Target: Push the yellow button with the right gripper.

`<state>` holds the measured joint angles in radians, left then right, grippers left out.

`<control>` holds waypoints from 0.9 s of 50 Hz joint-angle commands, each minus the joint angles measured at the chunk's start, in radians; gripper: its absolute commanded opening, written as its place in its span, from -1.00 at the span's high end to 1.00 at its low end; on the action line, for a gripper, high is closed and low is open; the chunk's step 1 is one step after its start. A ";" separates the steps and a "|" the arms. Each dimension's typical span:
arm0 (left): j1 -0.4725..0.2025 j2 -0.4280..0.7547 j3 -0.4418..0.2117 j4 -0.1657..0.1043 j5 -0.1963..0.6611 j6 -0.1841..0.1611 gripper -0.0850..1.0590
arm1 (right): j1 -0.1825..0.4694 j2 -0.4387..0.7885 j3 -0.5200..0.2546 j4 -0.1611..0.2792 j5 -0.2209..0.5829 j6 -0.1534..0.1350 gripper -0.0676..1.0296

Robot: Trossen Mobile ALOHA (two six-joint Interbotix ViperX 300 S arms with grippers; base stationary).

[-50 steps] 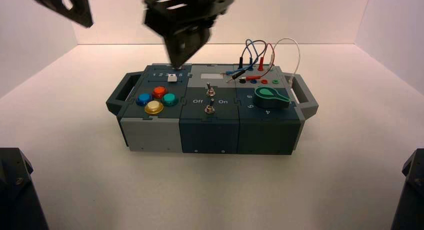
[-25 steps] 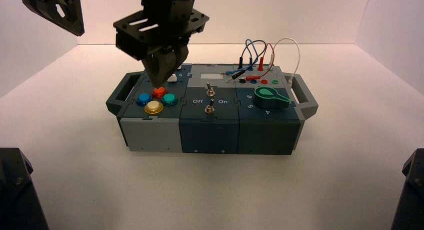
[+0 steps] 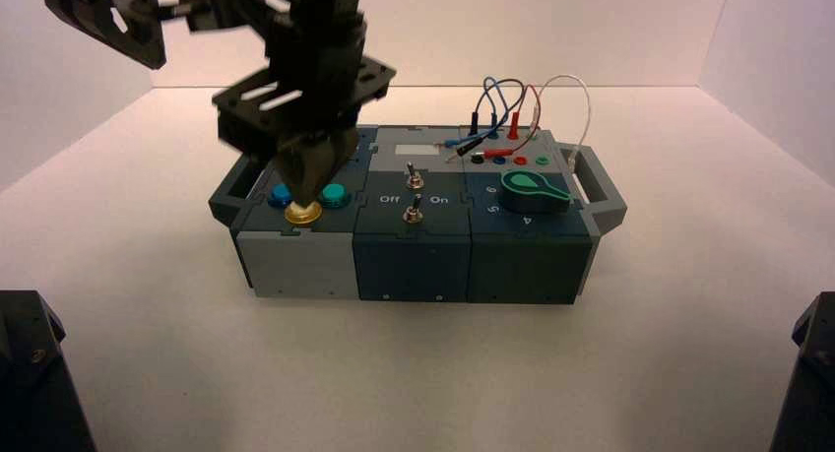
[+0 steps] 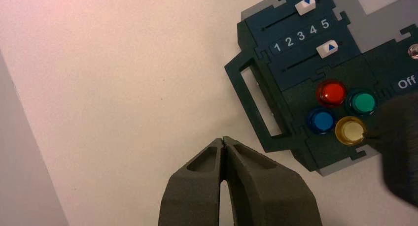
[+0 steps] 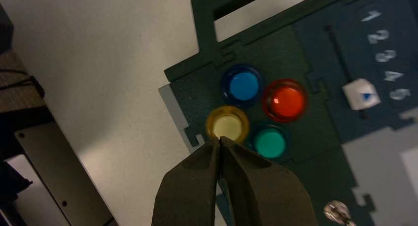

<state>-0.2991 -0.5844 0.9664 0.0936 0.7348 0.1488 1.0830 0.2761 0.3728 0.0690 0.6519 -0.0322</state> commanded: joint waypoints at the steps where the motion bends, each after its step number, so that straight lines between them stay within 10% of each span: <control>1: 0.003 0.002 -0.025 0.003 -0.008 0.005 0.91 | 0.008 0.012 -0.026 0.006 -0.005 -0.003 0.92; 45: 0.003 0.017 -0.015 0.003 -0.046 0.005 0.91 | -0.003 -0.199 0.021 -0.006 0.051 -0.003 0.92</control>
<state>-0.2976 -0.5645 0.9664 0.0951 0.7087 0.1488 1.0799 0.1258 0.4065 0.0644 0.7010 -0.0368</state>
